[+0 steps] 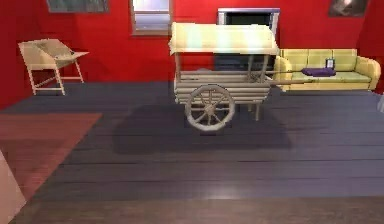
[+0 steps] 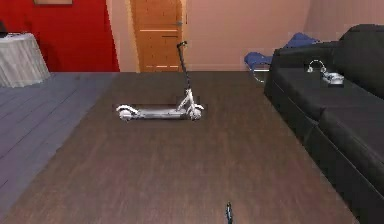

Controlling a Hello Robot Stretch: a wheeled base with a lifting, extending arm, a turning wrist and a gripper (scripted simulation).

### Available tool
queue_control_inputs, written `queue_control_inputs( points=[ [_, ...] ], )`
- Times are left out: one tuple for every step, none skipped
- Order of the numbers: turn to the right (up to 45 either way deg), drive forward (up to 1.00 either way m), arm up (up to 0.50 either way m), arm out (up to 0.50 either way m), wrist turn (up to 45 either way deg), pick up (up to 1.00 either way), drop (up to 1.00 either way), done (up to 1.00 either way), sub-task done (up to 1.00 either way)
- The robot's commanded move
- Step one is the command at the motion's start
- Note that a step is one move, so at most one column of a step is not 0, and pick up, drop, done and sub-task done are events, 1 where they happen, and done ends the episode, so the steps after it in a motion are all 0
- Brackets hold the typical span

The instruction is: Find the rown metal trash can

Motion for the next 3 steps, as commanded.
queue_control_inputs(
  points=[
    [39.0, 0.0, 0.0, 0.0, 0.0, 0.0, 0.0, 0.0, 0.0],
    [0.0, 0.1, 0.0, 0.0, 0.0, 0.0, 0.0, 0.0, 0.0],
    [-45.0, 0.0, 0.0, 0.0, 0.0, 0.0, 0.0, 0.0, 0.0]
  ],
)
